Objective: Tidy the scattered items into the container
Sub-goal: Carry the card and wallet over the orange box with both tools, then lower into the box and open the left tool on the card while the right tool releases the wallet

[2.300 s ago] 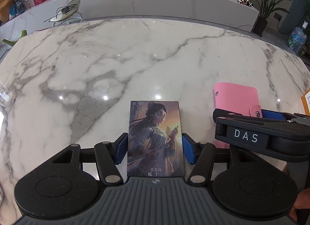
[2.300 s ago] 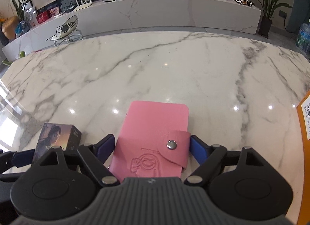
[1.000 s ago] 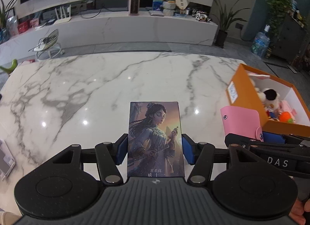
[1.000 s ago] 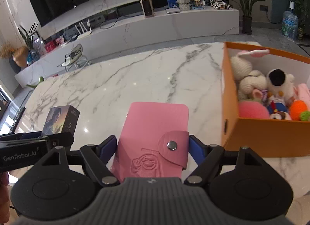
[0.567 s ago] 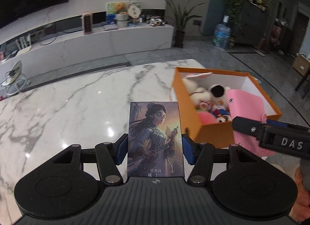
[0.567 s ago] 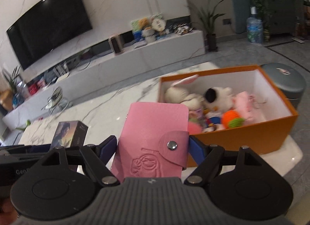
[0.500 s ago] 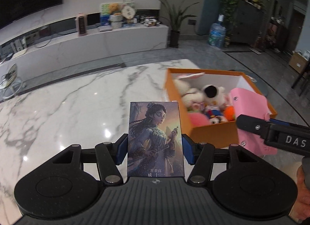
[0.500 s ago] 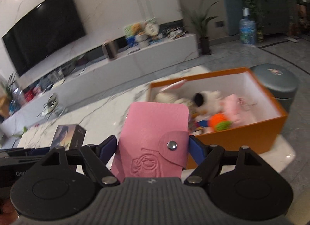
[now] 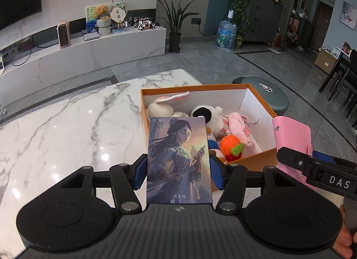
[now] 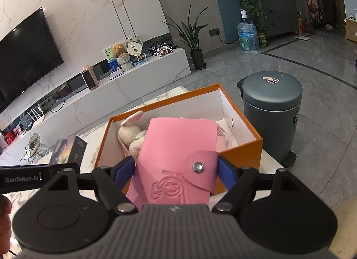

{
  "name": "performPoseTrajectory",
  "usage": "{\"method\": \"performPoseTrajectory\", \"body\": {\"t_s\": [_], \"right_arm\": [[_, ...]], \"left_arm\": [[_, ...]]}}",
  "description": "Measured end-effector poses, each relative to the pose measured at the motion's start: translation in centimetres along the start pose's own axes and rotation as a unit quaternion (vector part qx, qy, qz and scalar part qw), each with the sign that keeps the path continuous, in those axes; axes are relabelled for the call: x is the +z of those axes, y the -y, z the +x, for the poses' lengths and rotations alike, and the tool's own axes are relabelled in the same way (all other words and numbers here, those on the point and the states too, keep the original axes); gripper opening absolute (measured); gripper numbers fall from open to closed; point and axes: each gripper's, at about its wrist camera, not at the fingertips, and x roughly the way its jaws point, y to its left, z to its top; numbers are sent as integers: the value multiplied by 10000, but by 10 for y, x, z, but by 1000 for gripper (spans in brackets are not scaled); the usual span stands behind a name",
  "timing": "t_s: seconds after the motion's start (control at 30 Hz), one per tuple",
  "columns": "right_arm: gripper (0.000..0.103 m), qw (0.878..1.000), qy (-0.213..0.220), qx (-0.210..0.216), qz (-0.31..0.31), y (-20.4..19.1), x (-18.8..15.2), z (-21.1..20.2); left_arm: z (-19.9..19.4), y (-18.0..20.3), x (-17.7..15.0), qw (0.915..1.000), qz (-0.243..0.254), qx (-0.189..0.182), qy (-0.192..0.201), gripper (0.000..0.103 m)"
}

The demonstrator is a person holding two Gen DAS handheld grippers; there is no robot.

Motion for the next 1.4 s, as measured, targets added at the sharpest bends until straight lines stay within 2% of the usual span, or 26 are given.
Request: {"method": "performPoseTrajectory", "body": {"t_s": [0.3,0.6,1.0,1.1,1.2,1.4], "right_arm": [[81,9997,-82,186,-100,8,15,34],[81,9993,-58,216,-289,9,37,79],[81,9972,-663,186,-307,16,42,151],[81,9947,-857,169,-536,14,38,159],[81,9936,-862,95,-726,12,34,161],[82,9934,-891,61,-722,16,32,161]], "left_arm": [[26,1,16,10000,-2,-24,-49,66],[66,3,27,9993,57,-328,-188,66],[117,-5,23,9974,263,-428,-509,67],[121,-6,20,9974,320,-400,-511,67],[123,-4,21,9972,432,-353,-499,67],[124,-2,20,9960,500,-451,-594,67]]}}
